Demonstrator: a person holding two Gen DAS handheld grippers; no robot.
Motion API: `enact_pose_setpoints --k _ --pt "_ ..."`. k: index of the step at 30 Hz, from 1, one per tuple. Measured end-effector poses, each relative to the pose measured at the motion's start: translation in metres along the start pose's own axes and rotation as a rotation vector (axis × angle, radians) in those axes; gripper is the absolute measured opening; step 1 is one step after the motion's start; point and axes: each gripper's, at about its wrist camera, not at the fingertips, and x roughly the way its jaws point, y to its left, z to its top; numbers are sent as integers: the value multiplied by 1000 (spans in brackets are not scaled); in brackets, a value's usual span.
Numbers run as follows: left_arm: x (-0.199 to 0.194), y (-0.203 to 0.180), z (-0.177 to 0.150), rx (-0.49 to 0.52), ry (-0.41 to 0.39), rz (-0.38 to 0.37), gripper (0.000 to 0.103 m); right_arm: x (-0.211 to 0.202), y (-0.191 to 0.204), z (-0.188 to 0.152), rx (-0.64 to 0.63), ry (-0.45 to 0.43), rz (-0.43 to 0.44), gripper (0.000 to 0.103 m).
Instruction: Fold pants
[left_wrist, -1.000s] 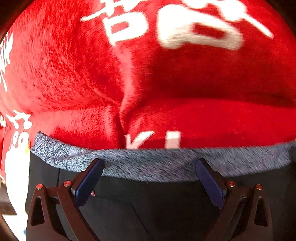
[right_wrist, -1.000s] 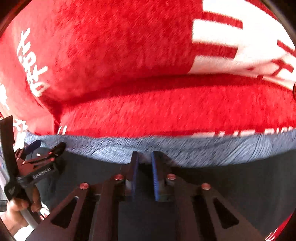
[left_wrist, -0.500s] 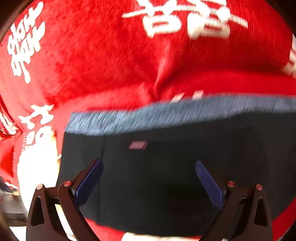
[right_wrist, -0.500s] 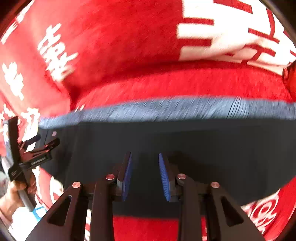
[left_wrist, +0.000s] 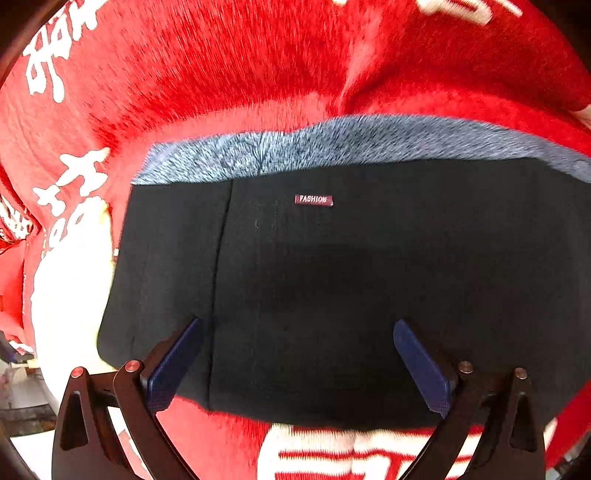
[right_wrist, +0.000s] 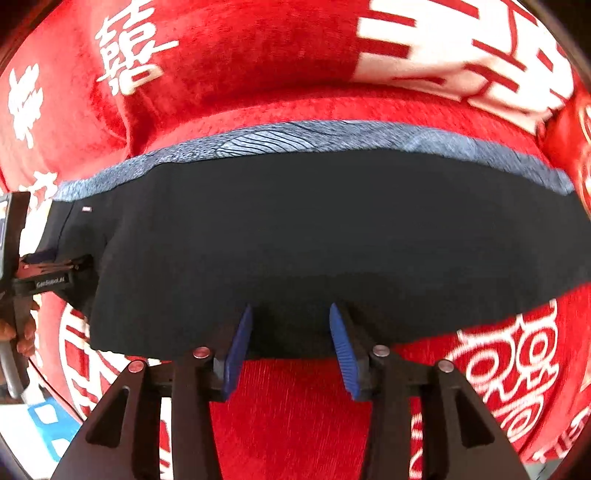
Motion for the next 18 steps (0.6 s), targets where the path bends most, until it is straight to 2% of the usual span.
enact_pose_setpoints --k 3,6,11,17,18 --pt "-26 -6 -6 23 -30 -41 103 -15 -10 -9 66 9 3 48" --pt "-50 -31 -5 82 -50 -79 103 -38 -32 -26 124 -12 -27 53" --pt "-81 -93 6 193 -107 -145 103 -53 -80 -38 257 -26 -17 53" --pt "-107 -188 27 245 -129 -201 103 -70 -142 -32 310 -61 -21 53" --pt "-108 -200 32 247 -126 -206 103 -75 -155 -27 312 -79 -29 49"
